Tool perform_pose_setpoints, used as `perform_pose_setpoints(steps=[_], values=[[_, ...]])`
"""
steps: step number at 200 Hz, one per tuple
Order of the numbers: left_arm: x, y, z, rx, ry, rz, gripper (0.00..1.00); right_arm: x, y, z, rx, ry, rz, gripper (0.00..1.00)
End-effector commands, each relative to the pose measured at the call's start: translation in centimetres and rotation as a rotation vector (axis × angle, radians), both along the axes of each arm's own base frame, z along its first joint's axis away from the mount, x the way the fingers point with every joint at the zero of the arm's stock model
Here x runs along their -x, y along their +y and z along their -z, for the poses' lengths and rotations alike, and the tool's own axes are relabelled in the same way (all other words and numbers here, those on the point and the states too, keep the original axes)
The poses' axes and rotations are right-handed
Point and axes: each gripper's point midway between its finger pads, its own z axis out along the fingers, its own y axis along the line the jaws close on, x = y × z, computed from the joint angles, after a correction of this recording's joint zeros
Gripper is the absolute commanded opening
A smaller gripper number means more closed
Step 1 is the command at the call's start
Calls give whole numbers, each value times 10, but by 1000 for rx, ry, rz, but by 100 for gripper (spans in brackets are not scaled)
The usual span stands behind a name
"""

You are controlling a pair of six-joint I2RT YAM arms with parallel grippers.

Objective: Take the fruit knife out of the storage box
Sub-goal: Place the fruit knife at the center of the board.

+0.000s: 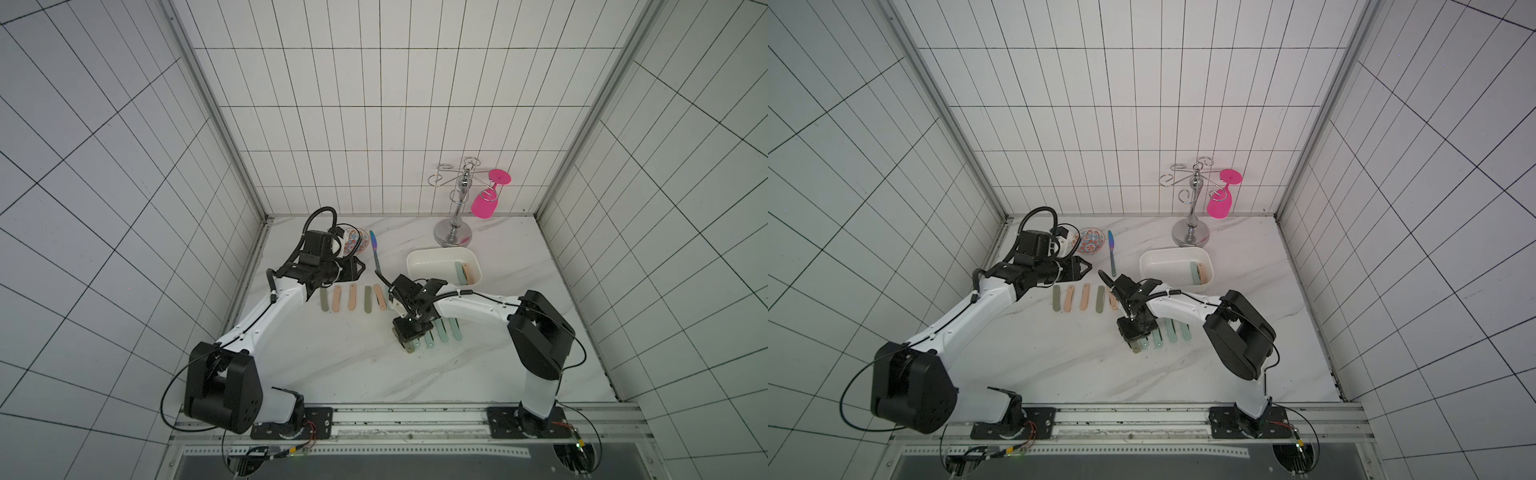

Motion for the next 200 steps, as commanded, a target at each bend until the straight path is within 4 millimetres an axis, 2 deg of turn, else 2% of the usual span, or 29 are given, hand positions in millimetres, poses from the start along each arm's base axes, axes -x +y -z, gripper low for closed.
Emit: perform_pose_setpoints(steps=[1, 83, 142, 200], values=[[4, -4, -6, 14, -23, 19, 48, 3, 2, 0, 14, 26, 29, 2], [10, -9, -7, 15, -29, 38, 48, -7, -3, 15, 82, 2, 89, 2], [12, -8, -8, 11, -35, 37, 48, -17, 3, 15, 79, -28, 93, 4], [13, -7, -6, 7, -33, 38, 48, -19, 5, 14, 72, -30, 87, 9]])
